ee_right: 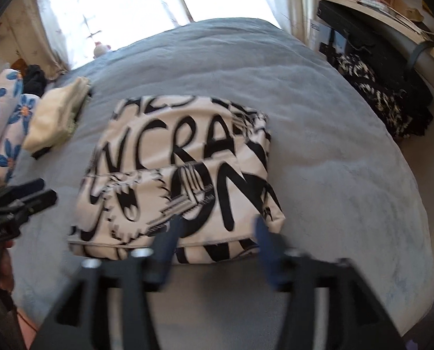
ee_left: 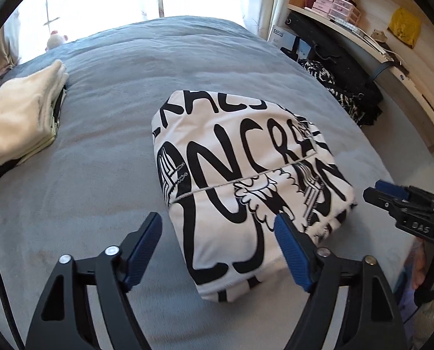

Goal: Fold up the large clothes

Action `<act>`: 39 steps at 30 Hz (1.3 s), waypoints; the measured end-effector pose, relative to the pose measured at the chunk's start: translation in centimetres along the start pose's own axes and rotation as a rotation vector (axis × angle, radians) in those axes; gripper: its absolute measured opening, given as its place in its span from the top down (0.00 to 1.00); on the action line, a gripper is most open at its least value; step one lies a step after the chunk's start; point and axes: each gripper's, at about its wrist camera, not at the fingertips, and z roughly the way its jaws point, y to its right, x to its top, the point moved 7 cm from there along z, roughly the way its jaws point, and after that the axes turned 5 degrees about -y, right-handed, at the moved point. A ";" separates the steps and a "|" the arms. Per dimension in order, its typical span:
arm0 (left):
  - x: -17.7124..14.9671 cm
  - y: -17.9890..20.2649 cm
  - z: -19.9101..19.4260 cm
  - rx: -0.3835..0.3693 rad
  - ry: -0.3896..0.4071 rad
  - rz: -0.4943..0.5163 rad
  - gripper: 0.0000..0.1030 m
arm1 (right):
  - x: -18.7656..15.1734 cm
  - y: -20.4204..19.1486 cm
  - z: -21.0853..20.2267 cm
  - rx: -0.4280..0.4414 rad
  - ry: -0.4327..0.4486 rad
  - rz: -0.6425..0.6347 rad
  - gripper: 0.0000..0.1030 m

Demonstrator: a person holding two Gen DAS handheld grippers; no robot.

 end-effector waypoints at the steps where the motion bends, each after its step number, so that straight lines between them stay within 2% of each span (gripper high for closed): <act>1: 0.1 0.0 -0.2 -0.017 -0.010 -0.007 0.22 | 0.3 -0.1 -0.6 0.006 0.009 -0.008 0.39; 6: 1.2 -0.5 -0.4 -0.093 -0.064 -0.063 0.22 | 2.4 0.0 -2.4 0.037 0.012 -0.035 0.38; 8: 1.8 -1.1 -0.2 -0.096 -0.077 -0.090 0.14 | 3.1 0.3 -2.3 0.069 -0.011 -0.029 0.28; 10: 2.1 -1.6 0.5 -0.106 -0.093 -0.120 0.12 | 3.6 0.7 -1.7 0.117 -0.034 -0.010 0.12; 12: 2.2 -2.0 1.5 -0.119 -0.116 -0.154 0.12 | 4.0 1.3 -0.8 0.138 -0.056 0.003 0.07; 16: 1.6 -3.0 4.5 -0.202 -0.199 -0.258 0.12 | 4.4 2.5 1.9 0.166 -0.123 0.013 0.06; 18: 1.5 -3.4 5.3 -0.209 -0.204 -0.273 0.12 | 4.5 3.1 2.9 0.187 -0.136 0.017 0.06; 25: 1.5 -3.7 7.5 -0.214 -0.172 -0.232 0.12 | 4.5 5.4 6.3 0.279 -0.187 0.067 0.06; 31: 0.5 -3.6 10.7 -0.267 -0.221 -0.241 0.11 | 4.1 6.1 9.3 0.307 -0.216 0.054 0.06; 35: 0.2 -3.6 12.4 -0.280 -0.217 -0.240 0.08 | 3.6 6.6 12.1 0.371 -0.282 0.097 0.06; 39: 0.0 -3.9 14.1 -0.340 -0.228 -0.276 0.07 | 3.4 6.4 14.3 0.400 -0.304 0.079 0.06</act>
